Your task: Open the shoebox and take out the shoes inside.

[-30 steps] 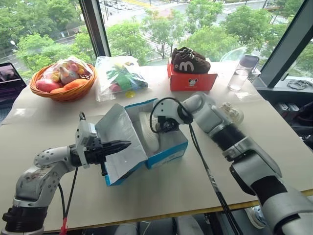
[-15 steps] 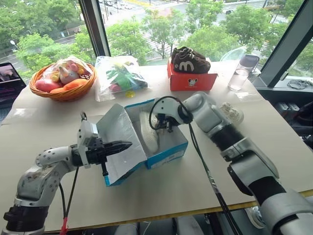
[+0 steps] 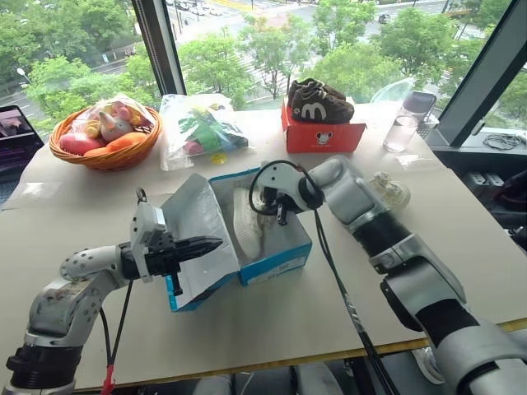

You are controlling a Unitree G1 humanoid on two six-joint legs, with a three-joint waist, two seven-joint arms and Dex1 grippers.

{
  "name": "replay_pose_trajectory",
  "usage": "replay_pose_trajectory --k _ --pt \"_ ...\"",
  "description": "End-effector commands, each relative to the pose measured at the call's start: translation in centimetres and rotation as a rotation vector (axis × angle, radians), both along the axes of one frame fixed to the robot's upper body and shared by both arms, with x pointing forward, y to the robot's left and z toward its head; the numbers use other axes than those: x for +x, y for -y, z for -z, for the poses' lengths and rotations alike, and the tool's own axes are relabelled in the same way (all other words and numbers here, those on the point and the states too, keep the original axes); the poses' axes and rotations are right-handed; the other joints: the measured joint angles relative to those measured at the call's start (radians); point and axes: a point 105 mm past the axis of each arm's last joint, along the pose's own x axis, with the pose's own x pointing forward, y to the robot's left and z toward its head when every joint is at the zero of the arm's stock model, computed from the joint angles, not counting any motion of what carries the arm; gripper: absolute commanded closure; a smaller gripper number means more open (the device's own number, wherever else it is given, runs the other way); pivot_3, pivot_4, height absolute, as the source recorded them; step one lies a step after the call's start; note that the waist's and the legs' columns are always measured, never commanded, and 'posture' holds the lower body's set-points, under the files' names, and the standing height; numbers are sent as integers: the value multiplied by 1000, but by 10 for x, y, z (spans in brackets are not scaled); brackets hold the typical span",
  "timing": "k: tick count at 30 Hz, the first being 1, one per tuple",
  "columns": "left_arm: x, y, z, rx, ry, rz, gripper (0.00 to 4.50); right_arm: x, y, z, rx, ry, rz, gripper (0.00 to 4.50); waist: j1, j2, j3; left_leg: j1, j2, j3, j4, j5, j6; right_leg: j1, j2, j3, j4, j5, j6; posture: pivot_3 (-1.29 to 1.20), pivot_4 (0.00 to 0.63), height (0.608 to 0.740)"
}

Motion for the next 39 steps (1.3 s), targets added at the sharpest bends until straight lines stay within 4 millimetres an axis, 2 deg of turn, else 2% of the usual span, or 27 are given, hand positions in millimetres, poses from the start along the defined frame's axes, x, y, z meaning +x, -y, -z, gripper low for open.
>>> replay_pose_trajectory --k 1,5,12,17,21,25,31,35,39 --pt "-3 1 -7 15 40 18 4500 -4 -9 -21 118 -16 -7 4456 0 0 0 0 0 0 0 0 0 0 0 0 0 0 0 0 150 740" --pt "-4 0 -9 26 41 33 4500 -14 -14 -57 306 -112 -40 4456 1 0 0 -1 0 0 0 0 0 -1 0 0 0 0 0 0 150 740" --pt "-9 0 -27 5 88 70 4500 -31 -10 -85 455 -196 -72 4456 2 0 0 -1 0 0 0 0 0 -1 0 0 0 0 0 0 150 740" --pt "-10 1 -29 -8 93 75 4500 -34 -5 -100 550 -232 -55 4456 1 0 0 -1 0 0 0 0 0 0 0 0 0 0 0 0 150 740" --pt "-11 2 -31 -30 104 79 4500 -38 5 -126 685 -263 -54 4456 1 0 0 -2 0 0 0 0 0 -1 0 0 0 0 0 0 150 740" --pt "-12 3 -35 -71 119 84 4500 -39 22 -156 829 -272 -39 4456 4 0 0 -2 0 0 0 0 0 -1 -1 0 0 0 0 0 150 740" --pt "-12 5 -35 -93 129 83 4500 -36 43 -183 989 -266 26 4456 2 0 0 -2 0 0 0 0 0 -1 0 0 0 0 0 0 150 740" --pt "-14 7 -33 -95 125 85 4500 -34 67 -203 1100 -203 97 4456 3 0 0 -2 0 0 0 0 0 -1 0 0 0 0 0 0 150 740" --pt "-16 11 -34 -105 131 96 4500 -41 112 -220 1123 -35 241 4456 10 0 1 -4 -1 0 0 0 0 -1 -1 0 -1 0 0 0 150 740"
